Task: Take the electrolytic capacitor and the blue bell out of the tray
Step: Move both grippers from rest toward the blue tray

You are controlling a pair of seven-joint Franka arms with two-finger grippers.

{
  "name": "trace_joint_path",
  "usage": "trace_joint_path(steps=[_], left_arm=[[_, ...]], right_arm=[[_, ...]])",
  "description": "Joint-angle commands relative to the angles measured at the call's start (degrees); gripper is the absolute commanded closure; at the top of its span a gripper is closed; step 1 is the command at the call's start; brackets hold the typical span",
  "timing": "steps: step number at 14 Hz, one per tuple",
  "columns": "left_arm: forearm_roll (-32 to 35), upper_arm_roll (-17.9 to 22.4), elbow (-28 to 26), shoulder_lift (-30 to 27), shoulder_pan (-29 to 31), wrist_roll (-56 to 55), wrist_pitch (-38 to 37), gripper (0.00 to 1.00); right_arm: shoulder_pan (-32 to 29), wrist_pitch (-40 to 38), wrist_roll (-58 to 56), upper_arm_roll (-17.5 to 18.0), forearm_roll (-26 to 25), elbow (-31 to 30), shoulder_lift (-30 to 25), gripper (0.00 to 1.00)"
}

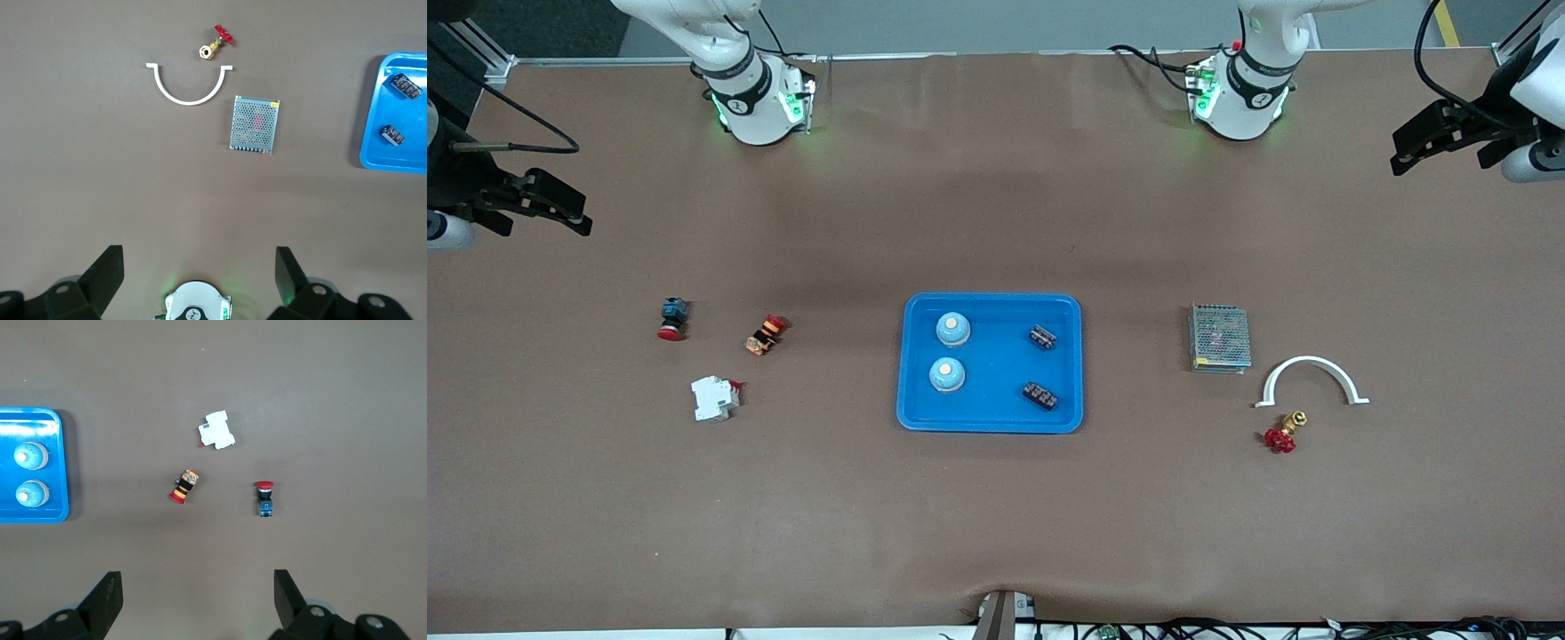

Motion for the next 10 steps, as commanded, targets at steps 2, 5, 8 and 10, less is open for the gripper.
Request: trace_joint_path(steps=[2,5,8,10], left_arm=[[-1.3,0.1,0.3,-0.7,0.7,1.5,-0.9,0.00],[-0.6,-0.3,0.3,0.1,0.4,1.1,-0.8,0.00],[-0.3,-0.5,0.1,3.3,-0.6,1.2,-0.6,0.00],[-0.4,-0.6,-0.1,5.3,-2.0,0.2,-0.2,0.00]], right_arm=[[0.4,-0.2,0.9,-0.2,-0.7,-0.9,-1.0,0.00],[0.9,-0.4,1.6,-0.1,-0.3,-0.9,-1.0,0.00],[4.9,-1.1,5.2,-0.2,0.0,-0.8,-1.0,0.00],[8.6,-1.0,11.1,-0.2,0.0,-0.9,-0.8,0.00]])
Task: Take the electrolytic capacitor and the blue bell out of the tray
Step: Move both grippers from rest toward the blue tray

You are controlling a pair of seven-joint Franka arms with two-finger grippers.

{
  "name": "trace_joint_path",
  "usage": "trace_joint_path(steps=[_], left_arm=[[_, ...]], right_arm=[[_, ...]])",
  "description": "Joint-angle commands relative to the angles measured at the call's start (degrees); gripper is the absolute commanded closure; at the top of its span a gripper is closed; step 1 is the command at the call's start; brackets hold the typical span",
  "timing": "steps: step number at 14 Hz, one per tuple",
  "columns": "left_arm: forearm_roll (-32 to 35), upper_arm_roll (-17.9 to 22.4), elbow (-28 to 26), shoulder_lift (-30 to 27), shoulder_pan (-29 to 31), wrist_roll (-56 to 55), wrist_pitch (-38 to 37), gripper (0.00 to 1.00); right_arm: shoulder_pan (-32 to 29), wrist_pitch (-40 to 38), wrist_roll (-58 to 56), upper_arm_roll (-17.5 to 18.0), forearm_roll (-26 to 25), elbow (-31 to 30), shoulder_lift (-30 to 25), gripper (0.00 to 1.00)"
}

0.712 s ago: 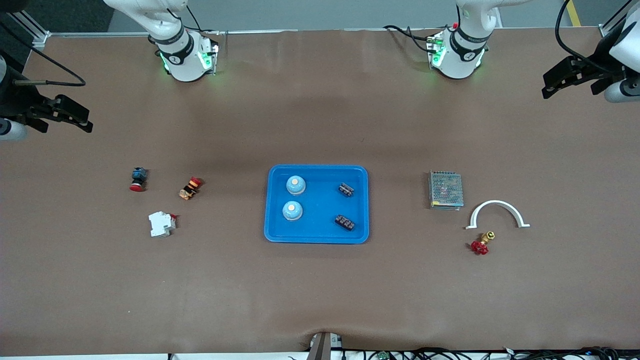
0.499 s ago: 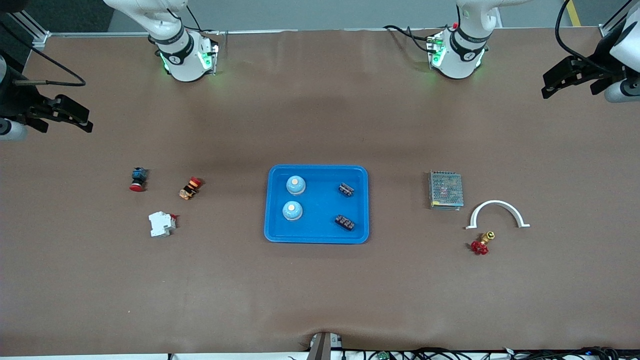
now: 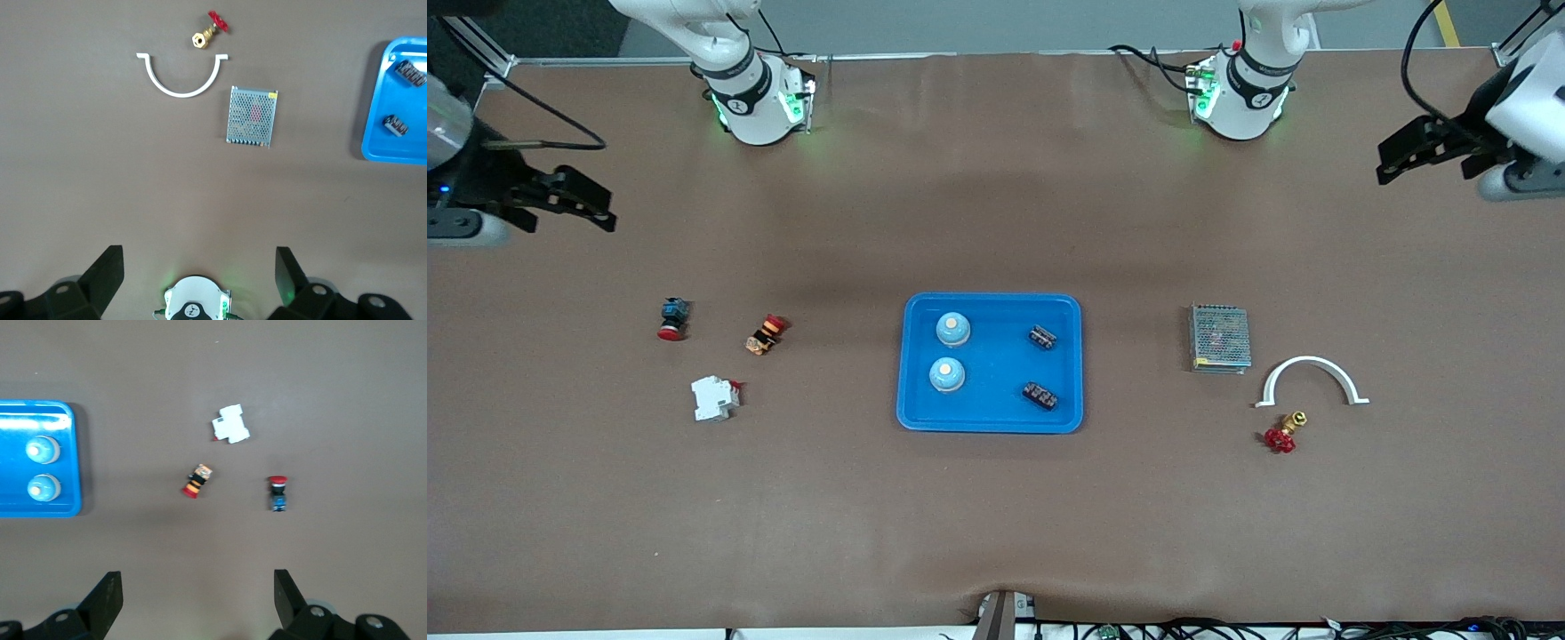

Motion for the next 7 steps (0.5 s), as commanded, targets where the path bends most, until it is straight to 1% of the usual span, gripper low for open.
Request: trace_joint_path(steps=[1,3,6,7], left_arm=[[-0.4,-0.1,0.6,3.3,-2.5,0.0,0.3,0.00],[-0.3,0.0,-0.5,5.1,-5.0,-1.1,2.8,0.00],[-0.3,-0.1,-3.4,8.4,-9.5,-8.5,7.9,0.00],[-0.3,-0.1,-5.1,9.1,-10.7,-11.0,10.4,0.00]], right_arm=[[5.3,0.1,7.9,-0.3,0.0,-0.8,-0.7,0.00],[10.2,1.3,14.8,-0.3,0.0,-0.8,0.3,0.00],[16.8,5.2,24.6,-0.3,0.0,-1.0,3.0,0.00],[18.8,6.5,26.7,-0.3,0.0,-1.1,4.4,0.00]])
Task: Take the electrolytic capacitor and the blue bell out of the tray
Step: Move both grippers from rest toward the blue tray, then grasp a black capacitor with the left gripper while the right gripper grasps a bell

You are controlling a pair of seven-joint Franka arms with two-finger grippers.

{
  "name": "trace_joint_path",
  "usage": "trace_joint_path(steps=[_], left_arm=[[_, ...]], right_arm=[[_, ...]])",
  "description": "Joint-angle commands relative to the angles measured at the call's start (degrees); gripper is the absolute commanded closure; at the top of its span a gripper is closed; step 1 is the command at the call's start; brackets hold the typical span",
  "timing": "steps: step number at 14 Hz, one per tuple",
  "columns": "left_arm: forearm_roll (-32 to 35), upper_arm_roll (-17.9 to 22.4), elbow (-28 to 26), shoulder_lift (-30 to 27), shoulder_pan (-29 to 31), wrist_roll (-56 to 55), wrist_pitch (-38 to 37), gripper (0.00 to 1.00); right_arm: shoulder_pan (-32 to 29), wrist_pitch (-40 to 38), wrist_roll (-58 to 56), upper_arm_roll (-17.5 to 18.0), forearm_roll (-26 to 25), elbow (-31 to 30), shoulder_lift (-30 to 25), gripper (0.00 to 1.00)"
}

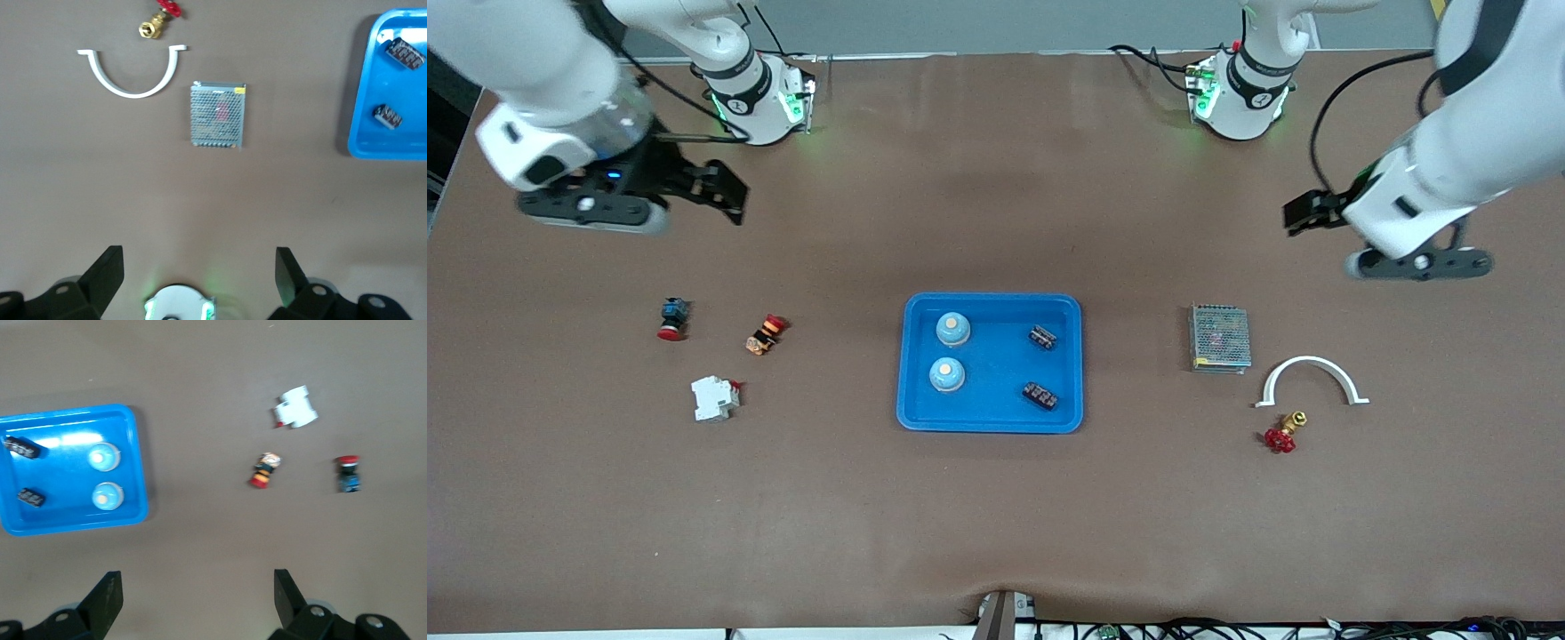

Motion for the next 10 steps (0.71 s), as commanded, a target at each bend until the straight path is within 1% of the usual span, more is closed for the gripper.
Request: trace_joint_path(steps=[1,3,4,7,10], left_arm=[[-0.5,-0.1,-5.3,1.2,-2.4,-5.7,7.3,0.00],[-1.0,-1.4,-10.7,1.6,-3.7,-10.9,15.4,0.00],[-1.0,-1.8,-12.4,2.7,-4.8,-14.7,18.9,0.00],[-1.1,-2.3,-12.9,9.0,-9.7,-27.7,26.5,0.00],[-0.8,-2.3,-12.4,15.8,-13.0,-38.9,37.2,0.00]], right_arm=[[5.1,3.3,6.0,-0.7,-0.1,-0.2,3.9,0.00],[7.7,7.5,7.6,-0.7,-0.1,-0.5,7.8,0.00],[8.6,9.5,7.7,-0.7,-0.1,-0.5,10.1,0.00],[10.4,16.4,7.6,-0.7,-0.1,-0.3,16.4,0.00],[12.4,22.9,7.6,-0.7,-0.1,-0.1,21.6,0.00]])
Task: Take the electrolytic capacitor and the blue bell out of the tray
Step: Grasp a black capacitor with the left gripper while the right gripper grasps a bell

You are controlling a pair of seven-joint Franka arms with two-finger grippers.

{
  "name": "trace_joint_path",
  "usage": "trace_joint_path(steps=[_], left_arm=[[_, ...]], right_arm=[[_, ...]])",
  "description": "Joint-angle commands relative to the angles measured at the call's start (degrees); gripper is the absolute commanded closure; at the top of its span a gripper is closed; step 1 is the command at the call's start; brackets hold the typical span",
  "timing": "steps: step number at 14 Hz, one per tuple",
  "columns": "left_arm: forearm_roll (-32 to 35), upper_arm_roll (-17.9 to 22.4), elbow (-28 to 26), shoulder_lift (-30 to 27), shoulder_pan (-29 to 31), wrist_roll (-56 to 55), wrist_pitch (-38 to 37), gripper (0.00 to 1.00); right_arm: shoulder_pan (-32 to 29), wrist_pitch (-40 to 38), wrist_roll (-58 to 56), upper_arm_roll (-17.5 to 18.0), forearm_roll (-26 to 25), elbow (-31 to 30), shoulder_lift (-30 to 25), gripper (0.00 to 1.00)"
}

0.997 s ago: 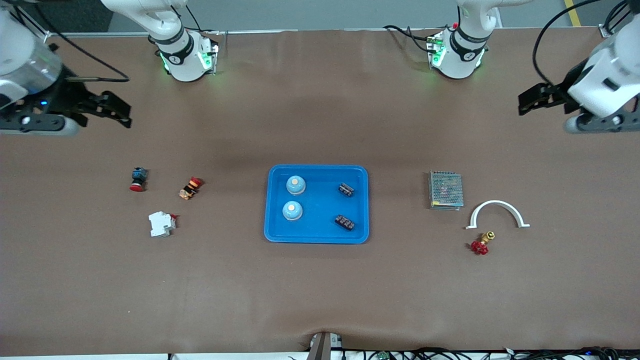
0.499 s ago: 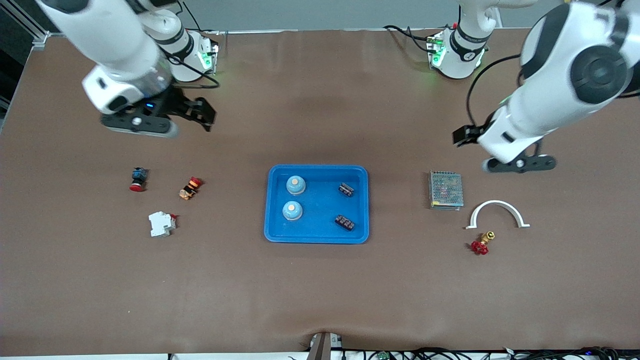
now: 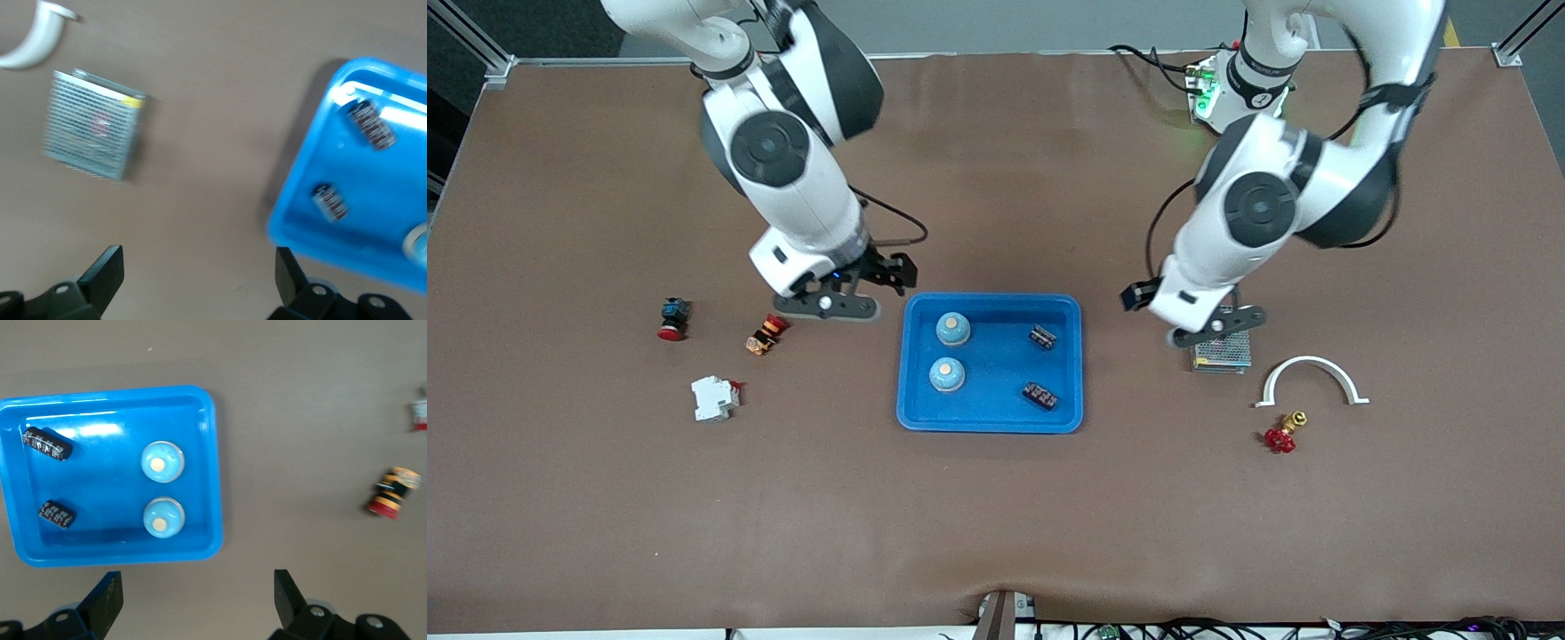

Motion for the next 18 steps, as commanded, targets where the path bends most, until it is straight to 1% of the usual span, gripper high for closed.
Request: trace_joint_path(steps=[1,3,4,5,7,8,9,12,14,16,18], left_arm=[[-0.6,0.1,1.3,6.0,-2.3,-8.2,8.5,0.00],[-0.4,0.1,2.7,11.0,-4.0,-14.1,15.5,0.00],[-0.3,0.2,4.1,13.6,-5.4,-17.3,18.1,0.02],[-0.3,0.2,5.8,16.1,-6.4,-20.4,19.3,0.05],[-0.3,0.2,9.2,20.4,-8.0,-24.9,19.8,0.11],[-0.3,0.2,9.6,21.8,-8.8,-26.8,19.9,0.13],[-0.4,0.4,9.8,22.9,-9.2,-28.2,20.6,0.14],[-0.4,0.4,9.8,24.7,-10.0,-32.4,23.0,0.22],[-0.3,0.4,9.5,25.0,-10.3,-34.2,23.0,0.27],[-0.2,0.4,9.1,25.2,-10.4,-35.6,22.9,0.36],[-0.2,0.5,9.0,25.5,-11.0,-35.9,22.3,0.45]], right_arm=[[1.4,4.9,0.7,-0.6,0.0,1.4,4.6,0.00],[2.8,10.8,0.7,-0.6,-0.1,1.4,8.1,0.00],[2.9,13.2,0.8,-0.7,-0.2,1.4,9.7,0.00],[3.0,15.5,0.7,-0.7,-0.2,1.4,11.2,0.00],[3.1,17.1,0.7,-0.7,-1.0,2.0,13.8,0.00],[3.1,17.6,0.5,-0.7,-1.1,2.6,15.1,0.00],[3.1,18.1,0.5,-0.7,-1.1,3.1,16.3,0.00],[3.0,19.5,0.2,-0.9,-1.3,5.2,19.5,0.00],[3.0,23.2,0.0,-1.0,-1.8,5.1,21.2,0.00],[3.1,25.5,0.0,-1.1,-2.9,5.2,23.1,0.00],[3.1,26.4,0.0,-1.1,-4.7,5.1,23.8,0.00]])
